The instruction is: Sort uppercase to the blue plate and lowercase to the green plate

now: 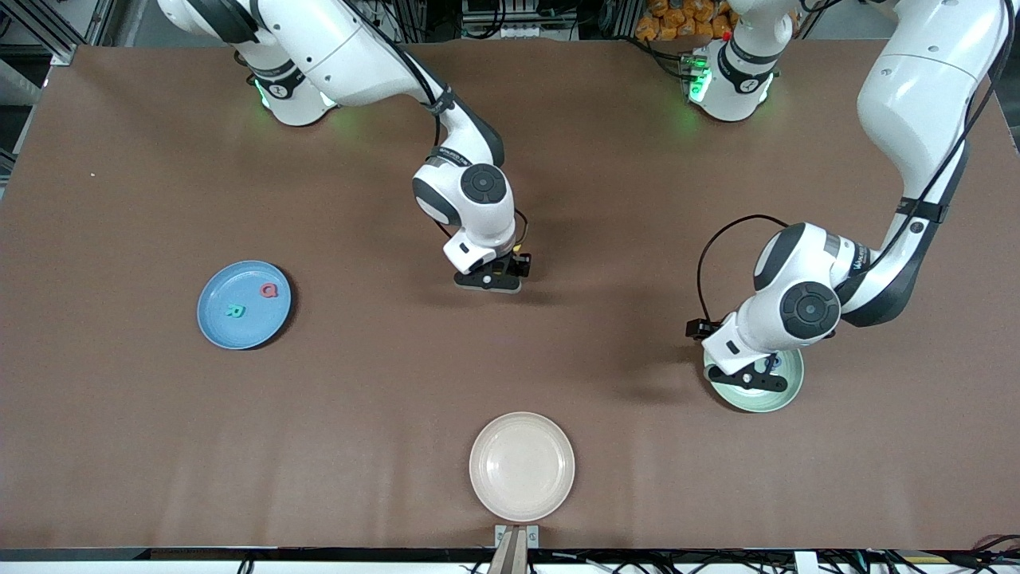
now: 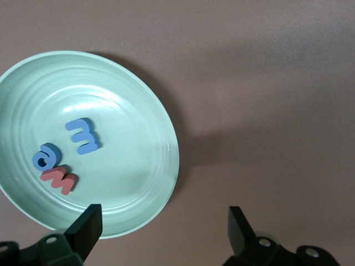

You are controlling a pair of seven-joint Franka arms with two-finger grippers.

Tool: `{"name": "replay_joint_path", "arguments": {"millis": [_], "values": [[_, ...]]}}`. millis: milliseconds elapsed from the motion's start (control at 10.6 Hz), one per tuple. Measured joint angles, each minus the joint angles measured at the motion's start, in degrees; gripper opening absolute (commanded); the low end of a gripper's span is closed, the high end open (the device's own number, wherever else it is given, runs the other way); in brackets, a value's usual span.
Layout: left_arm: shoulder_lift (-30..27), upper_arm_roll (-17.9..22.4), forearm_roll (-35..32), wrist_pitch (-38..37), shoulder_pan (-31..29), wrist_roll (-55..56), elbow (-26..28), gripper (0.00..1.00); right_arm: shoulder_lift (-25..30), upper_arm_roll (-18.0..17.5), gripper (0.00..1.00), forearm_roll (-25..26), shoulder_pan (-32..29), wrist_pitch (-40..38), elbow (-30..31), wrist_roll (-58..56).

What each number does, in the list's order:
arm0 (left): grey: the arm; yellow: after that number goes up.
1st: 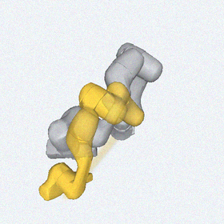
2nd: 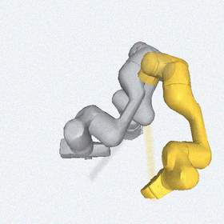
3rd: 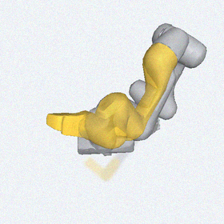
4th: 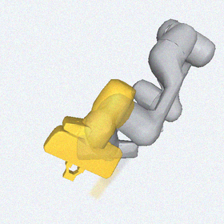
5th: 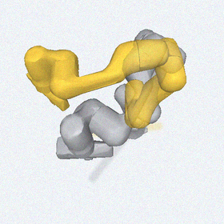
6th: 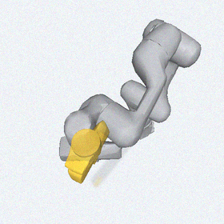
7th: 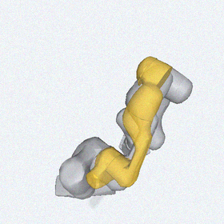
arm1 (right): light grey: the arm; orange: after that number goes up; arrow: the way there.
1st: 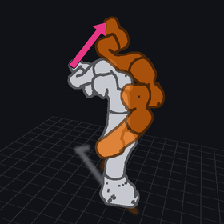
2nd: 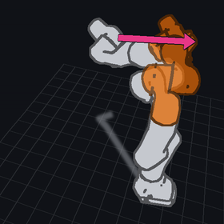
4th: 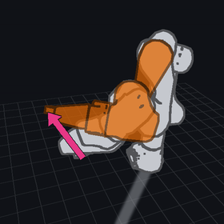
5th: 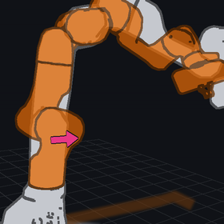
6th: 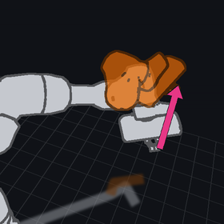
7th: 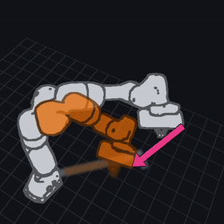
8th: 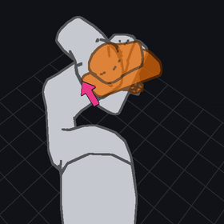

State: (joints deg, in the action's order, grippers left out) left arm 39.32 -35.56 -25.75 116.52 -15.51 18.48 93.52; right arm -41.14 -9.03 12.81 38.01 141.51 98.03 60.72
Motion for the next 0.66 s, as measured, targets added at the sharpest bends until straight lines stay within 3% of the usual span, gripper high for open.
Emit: {"name": "replay_joint_path", "arguments": {"millis": [283,566,660], "values": [[0.14,0.00,0.00,0.00,0.15,0.56,0.04,1.00,-0.13,0.00,0.70,0.00,0.00,0.02,0.20,-1.10],[0.30,0.00,0.00,0.00,0.24,0.61,0.07,1.00,-0.27,0.00,0.53,0.00,0.00,0.41,0.25,-1.50],[0.42,0.00,0.00,0.00,0.24,0.61,0.08,1.00,-0.34,0.01,0.51,0.01,0.00,0.46,0.25,-1.56]]}}
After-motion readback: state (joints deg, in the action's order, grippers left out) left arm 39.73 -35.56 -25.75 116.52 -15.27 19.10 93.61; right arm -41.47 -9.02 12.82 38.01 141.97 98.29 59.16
